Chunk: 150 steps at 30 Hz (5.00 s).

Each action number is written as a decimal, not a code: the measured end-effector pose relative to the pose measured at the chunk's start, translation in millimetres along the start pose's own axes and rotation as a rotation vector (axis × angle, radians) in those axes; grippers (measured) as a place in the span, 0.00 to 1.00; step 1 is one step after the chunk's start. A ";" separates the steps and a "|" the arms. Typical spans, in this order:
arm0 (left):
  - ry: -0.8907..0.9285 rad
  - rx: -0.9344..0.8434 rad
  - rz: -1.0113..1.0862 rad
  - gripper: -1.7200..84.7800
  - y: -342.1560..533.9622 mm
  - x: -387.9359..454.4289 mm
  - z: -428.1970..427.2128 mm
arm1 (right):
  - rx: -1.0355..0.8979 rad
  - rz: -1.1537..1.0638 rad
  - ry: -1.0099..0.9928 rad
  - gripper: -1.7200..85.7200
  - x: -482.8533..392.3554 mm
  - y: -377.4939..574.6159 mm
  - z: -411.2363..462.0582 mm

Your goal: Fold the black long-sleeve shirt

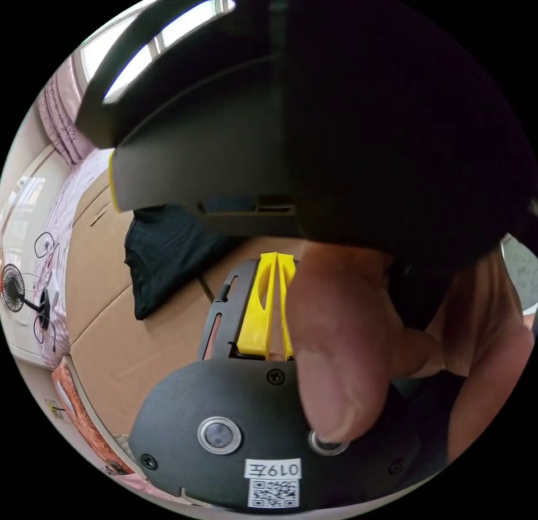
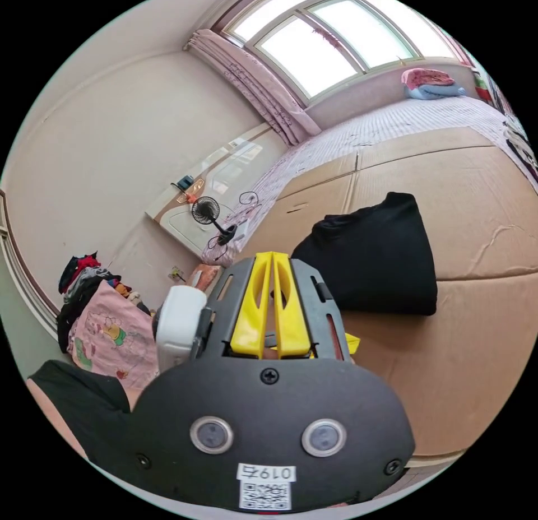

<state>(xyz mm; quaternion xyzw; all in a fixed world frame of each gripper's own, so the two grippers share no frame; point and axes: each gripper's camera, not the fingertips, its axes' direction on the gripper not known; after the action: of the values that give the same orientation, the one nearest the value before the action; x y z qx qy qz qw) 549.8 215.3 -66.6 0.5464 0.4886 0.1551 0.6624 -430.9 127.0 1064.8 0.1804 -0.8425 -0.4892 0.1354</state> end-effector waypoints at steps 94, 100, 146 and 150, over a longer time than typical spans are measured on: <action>-0.212 -0.145 -0.229 0.03 -17.5 -77.4 47.7 | -0.016 -0.740 0.709 0.01 -168.1 91.3 -9.6; -0.340 -0.150 -0.228 0.03 -4.1 -66.8 40.0 | -0.023 -0.886 0.906 0.01 -214.8 103.9 43.1; -0.404 0.112 0.508 0.05 83.8 -20.4 33.8 | -0.194 -1.359 0.736 0.10 -270.7 111.5 196.7; -0.398 0.125 0.516 0.07 88.8 -23.6 33.4 | -0.213 -1.292 0.725 0.04 -264.1 94.3 204.3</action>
<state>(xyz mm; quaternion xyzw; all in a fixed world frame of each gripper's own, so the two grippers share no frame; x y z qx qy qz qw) 595.0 210.2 20.0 0.7114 0.2035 0.1777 0.6487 -292.6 443.8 1034.5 0.7753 -0.4192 -0.4601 0.1070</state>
